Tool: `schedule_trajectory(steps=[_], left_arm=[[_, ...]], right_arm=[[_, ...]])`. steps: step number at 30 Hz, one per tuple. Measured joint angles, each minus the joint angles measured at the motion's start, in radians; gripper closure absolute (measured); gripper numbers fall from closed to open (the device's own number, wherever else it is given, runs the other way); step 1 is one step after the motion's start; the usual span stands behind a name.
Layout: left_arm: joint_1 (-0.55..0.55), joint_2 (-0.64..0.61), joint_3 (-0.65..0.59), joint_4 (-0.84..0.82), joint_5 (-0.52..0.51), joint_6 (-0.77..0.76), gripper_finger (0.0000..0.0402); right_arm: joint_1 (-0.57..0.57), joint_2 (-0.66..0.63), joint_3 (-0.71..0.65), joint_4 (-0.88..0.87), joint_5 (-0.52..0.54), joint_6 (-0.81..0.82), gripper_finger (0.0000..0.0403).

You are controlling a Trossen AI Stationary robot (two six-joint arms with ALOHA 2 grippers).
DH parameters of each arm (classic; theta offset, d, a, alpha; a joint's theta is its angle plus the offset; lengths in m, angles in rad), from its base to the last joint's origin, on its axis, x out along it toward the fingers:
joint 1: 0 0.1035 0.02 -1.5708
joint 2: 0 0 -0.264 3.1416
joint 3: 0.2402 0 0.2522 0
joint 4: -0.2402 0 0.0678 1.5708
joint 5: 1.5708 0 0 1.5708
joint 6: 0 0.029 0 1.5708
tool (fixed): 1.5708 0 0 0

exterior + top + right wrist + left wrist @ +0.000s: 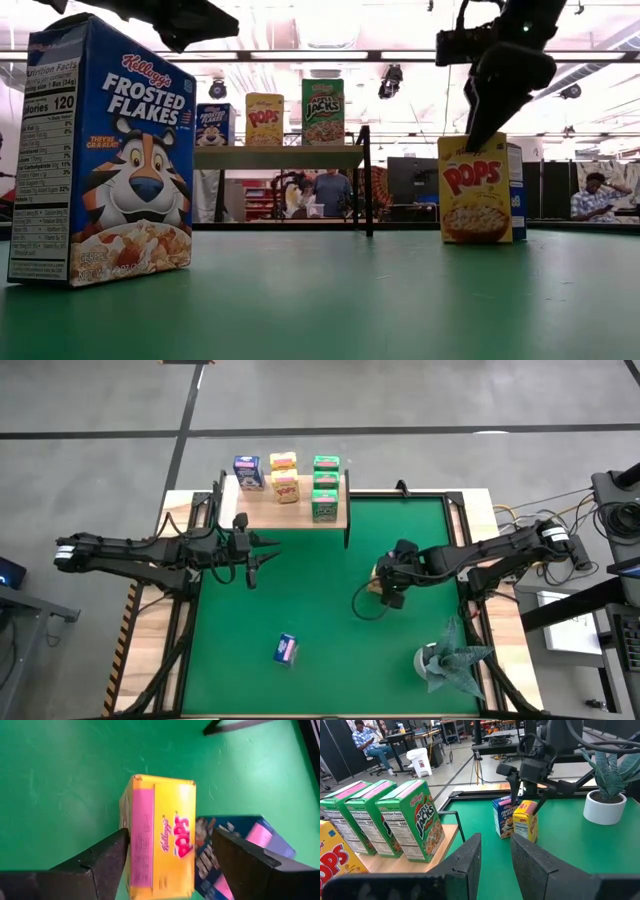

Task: Stack cereal on shelf
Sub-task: Put the yellow cereal box on the shelf aligned with the other yellow cereal box

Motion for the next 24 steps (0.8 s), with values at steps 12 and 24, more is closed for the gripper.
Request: schedule_trajectory(steps=[12, 24], left_arm=[[0.0, 0.0, 0.0, 0.007, 0.0, 0.015, 0.0314], [0.0, -0.034, 0.0, 0.017, 0.0, 0.079, 0.0314]], right_arm=[[0.0, 0.0, -0.029, 0.077, -0.008, -0.019, 0.0198], [0.0, 0.0, -0.014, 0.081, -0.009, -0.017, 0.0256]])
